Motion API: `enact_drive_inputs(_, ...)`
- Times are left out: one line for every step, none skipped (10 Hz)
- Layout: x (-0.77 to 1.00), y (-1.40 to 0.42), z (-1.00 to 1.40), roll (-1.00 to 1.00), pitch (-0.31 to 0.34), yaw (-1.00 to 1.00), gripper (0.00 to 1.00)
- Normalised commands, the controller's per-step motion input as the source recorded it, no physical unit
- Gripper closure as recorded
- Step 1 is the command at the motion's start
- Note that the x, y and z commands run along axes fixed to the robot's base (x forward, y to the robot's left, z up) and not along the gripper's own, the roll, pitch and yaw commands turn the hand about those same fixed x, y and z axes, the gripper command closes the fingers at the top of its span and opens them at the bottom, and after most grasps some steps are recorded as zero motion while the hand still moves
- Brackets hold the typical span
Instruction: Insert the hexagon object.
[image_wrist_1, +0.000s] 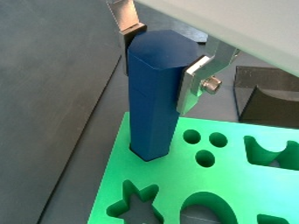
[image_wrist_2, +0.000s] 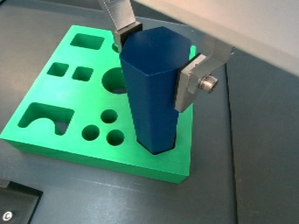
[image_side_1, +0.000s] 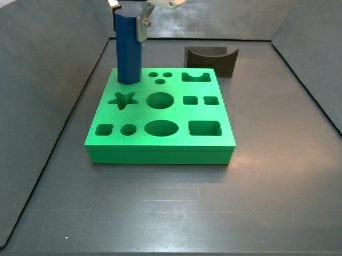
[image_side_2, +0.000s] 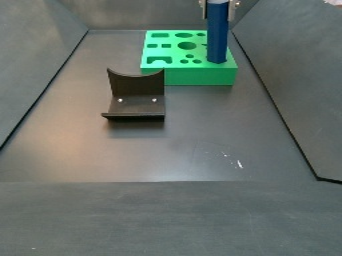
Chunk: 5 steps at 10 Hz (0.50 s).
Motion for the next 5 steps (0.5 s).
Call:
enact_drive_inputs(-0.22,0.03,-0.14,-0.37,-0.293,0.0,1.0)
enact_drive_inputs(-0.06,0.0,0.0,-0.27,-0.189,0.0,1.0)
enact_drive_inputs(-0.14,0.0,0.0,-0.06,-0.149,0.0,1.0)
enact_drive_inputs(-0.1,0.0,-0.06,-0.03,-0.11,0.0,1.0)
enact_drive_inputs(0.0,0.03,-0.26,-0.09,-0.05,0.0,1.0)
